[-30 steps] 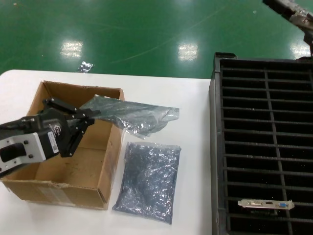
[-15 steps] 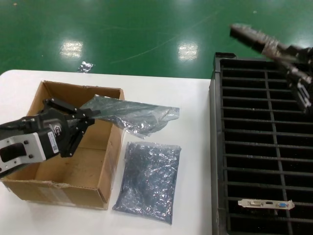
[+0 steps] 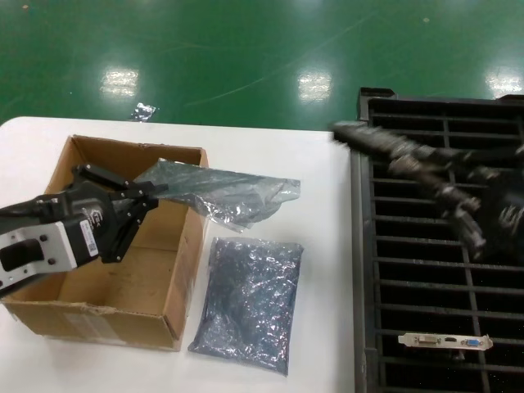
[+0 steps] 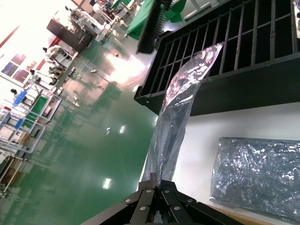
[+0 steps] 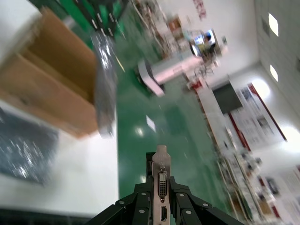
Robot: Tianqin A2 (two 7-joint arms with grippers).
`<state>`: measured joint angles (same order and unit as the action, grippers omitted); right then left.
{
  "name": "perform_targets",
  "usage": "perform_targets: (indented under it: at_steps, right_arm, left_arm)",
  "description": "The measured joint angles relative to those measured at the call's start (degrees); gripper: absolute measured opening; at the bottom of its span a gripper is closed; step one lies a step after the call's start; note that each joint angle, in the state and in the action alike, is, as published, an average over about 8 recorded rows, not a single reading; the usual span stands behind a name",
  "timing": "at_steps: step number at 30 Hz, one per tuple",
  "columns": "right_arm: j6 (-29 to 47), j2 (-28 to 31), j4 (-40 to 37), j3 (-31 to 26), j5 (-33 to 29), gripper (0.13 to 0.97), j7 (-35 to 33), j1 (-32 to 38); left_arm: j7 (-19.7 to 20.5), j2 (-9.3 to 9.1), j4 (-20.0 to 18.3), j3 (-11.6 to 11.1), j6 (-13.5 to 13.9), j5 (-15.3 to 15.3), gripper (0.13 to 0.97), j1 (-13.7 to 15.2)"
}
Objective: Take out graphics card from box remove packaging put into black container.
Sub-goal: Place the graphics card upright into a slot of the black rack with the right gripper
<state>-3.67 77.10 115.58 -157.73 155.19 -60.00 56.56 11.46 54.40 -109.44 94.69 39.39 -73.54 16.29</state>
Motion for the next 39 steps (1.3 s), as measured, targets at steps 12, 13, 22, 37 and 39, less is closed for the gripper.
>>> perform_targets:
  at_steps: [12, 13, 22, 37, 39]
  right_arm:
    - [23.07, -3.96, -2.89, 0.00, -27.62, 0.188, 28.65, 0.98]
    - [24.84, -4.59, -3.06, 0.00, -30.11, 0.188, 31.31, 1.10]
    - [36.47, -9.19, -4.02, 1.42, -52.74, 0.188, 55.67, 1.93]
    - [47.20, -12.66, 0.83, 27.80, -81.90, 0.188, 90.47, -13.66]
    - [46.94, -12.42, 1.44, 30.29, -82.94, 0.188, 93.19, -15.04]
  left_arm:
    - [0.00, 0.00, 0.00, 0.00, 0.00, 0.00, 0.139, 0.00]
    - [0.00, 0.00, 0.00, 0.00, 0.00, 0.00, 0.139, 0.00]
    - [0.00, 0.00, 0.00, 0.00, 0.00, 0.00, 0.139, 0.00]
    - [0.00, 0.00, 0.00, 0.00, 0.00, 0.00, 0.139, 0.00]
    - [0.00, 0.00, 0.00, 0.00, 0.00, 0.00, 0.139, 0.00]
